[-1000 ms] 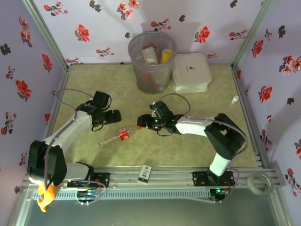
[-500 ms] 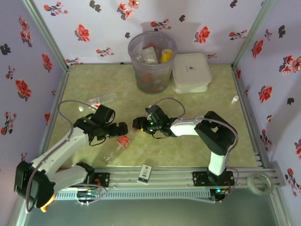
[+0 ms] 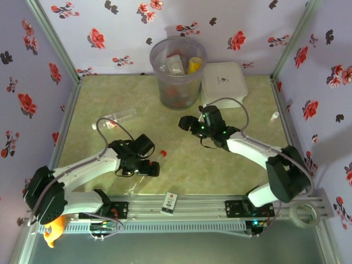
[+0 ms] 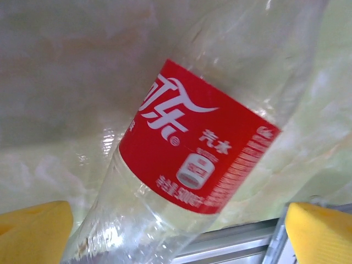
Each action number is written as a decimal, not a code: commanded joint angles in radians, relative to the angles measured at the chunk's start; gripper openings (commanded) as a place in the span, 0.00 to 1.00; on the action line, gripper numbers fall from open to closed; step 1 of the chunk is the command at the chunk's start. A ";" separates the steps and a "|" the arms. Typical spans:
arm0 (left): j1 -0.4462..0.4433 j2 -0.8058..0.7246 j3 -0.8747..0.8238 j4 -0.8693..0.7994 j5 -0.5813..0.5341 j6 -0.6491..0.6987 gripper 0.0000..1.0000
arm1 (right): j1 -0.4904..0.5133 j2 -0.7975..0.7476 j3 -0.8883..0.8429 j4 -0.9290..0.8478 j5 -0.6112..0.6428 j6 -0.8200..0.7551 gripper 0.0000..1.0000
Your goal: Put the plastic bottles in the bin
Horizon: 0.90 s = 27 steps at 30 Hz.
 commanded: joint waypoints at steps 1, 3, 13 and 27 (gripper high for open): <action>-0.035 0.049 -0.030 -0.018 -0.009 0.016 0.94 | -0.037 -0.055 0.017 -0.136 0.053 -0.100 0.71; -0.052 0.069 -0.051 -0.007 -0.003 0.016 0.87 | -0.059 -0.076 0.013 -0.148 0.052 -0.109 0.71; -0.052 0.115 -0.054 0.043 -0.088 0.006 0.41 | -0.073 -0.092 -0.011 -0.136 0.029 -0.102 0.73; 0.034 0.064 0.145 0.248 -0.184 0.161 0.36 | 0.041 0.031 0.097 -0.015 -0.213 -0.086 0.90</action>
